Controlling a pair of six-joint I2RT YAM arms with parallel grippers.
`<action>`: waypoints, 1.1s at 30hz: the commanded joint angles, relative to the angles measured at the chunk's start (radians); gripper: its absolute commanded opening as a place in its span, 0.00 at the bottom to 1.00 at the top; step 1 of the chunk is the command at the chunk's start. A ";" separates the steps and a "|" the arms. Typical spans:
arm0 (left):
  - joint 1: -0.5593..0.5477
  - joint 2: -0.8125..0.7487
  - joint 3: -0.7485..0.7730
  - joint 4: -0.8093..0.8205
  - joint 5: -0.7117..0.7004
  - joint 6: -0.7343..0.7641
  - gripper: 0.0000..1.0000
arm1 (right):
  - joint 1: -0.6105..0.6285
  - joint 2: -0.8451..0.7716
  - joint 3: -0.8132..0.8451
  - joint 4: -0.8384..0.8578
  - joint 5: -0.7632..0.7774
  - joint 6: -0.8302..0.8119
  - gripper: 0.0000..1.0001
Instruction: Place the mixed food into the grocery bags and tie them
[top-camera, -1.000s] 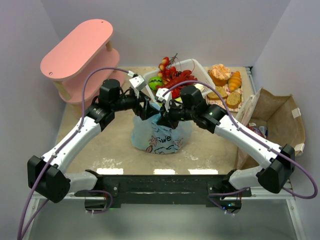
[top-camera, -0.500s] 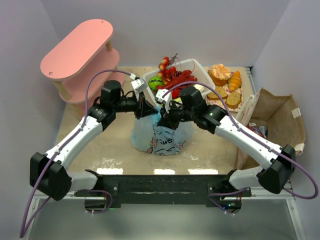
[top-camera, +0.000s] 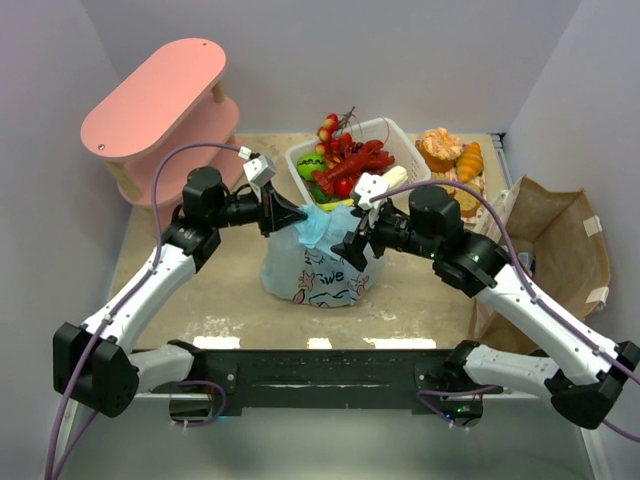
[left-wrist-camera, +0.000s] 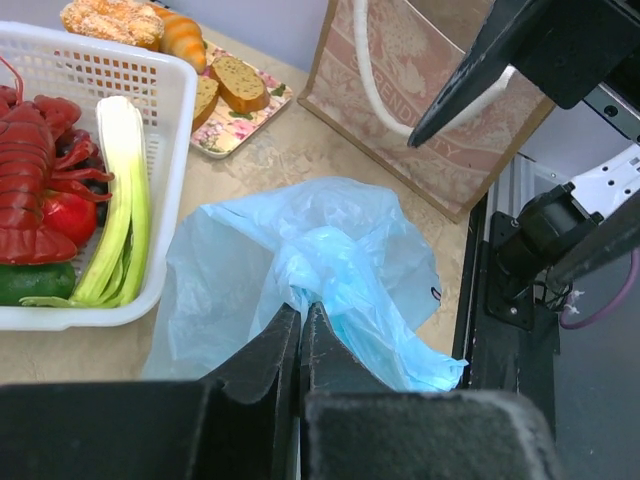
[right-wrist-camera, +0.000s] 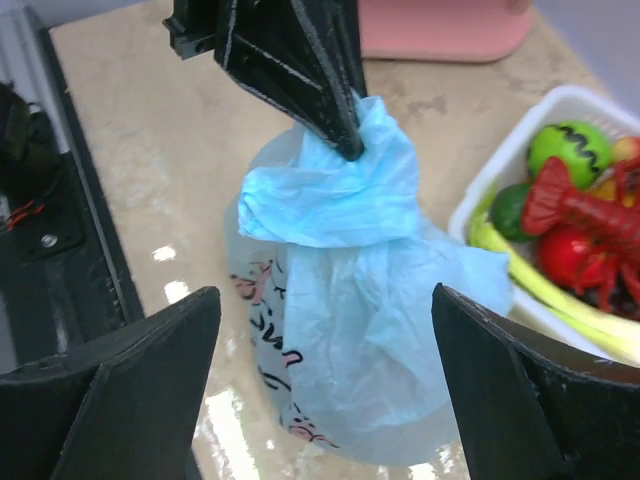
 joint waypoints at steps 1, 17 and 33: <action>0.023 0.014 0.016 0.043 0.044 -0.028 0.00 | 0.016 -0.012 -0.076 0.132 0.150 -0.053 0.90; 0.028 0.024 0.006 0.040 0.069 -0.028 0.00 | 0.238 0.105 -0.142 0.232 0.574 -0.246 0.93; 0.031 0.031 0.009 0.003 0.125 0.011 0.00 | 0.232 0.136 -0.121 0.272 0.692 -0.320 0.91</action>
